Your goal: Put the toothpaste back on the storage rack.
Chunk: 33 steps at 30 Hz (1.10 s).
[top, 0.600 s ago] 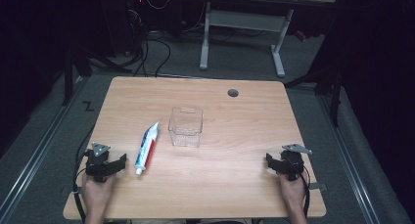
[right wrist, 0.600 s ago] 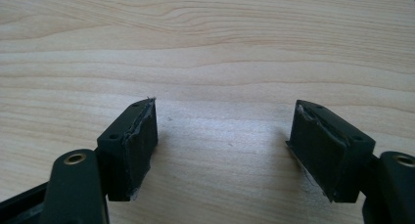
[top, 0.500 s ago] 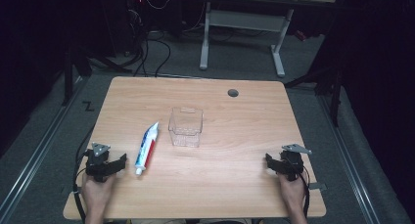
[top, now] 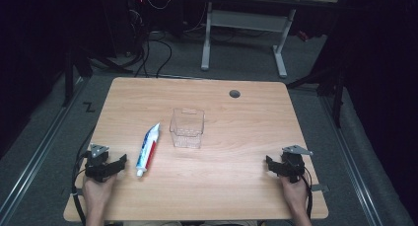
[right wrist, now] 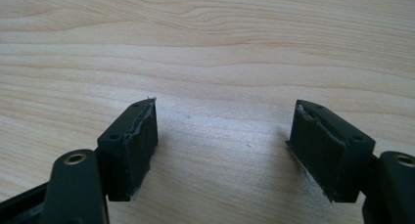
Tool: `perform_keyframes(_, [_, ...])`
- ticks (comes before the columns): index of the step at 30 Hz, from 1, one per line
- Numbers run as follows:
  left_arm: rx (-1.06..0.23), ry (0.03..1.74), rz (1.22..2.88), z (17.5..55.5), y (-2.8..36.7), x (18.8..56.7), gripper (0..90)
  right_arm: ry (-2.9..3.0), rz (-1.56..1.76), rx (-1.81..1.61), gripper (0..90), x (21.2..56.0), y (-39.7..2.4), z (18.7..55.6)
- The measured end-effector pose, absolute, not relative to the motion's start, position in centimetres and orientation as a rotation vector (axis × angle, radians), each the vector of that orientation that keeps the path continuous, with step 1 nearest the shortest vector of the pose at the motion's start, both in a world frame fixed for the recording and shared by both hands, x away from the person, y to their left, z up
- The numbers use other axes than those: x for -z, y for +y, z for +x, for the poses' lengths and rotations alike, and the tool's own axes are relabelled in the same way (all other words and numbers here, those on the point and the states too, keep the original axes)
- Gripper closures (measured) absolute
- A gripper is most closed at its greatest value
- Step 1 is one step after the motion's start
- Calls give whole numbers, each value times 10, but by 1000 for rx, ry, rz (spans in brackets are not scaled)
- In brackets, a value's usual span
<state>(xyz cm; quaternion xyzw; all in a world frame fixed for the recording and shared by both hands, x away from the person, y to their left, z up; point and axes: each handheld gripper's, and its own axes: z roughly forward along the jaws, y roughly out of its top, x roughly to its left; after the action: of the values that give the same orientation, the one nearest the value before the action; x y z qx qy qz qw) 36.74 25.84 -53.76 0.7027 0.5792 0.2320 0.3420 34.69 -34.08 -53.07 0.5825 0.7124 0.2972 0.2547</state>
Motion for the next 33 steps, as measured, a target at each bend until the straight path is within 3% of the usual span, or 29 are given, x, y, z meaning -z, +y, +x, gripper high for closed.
perform_keyframes(33, [-620, 1442, 1824, 342, 261, 500, 418, 1941, 1575, -809, 259, 531, -341, 347])
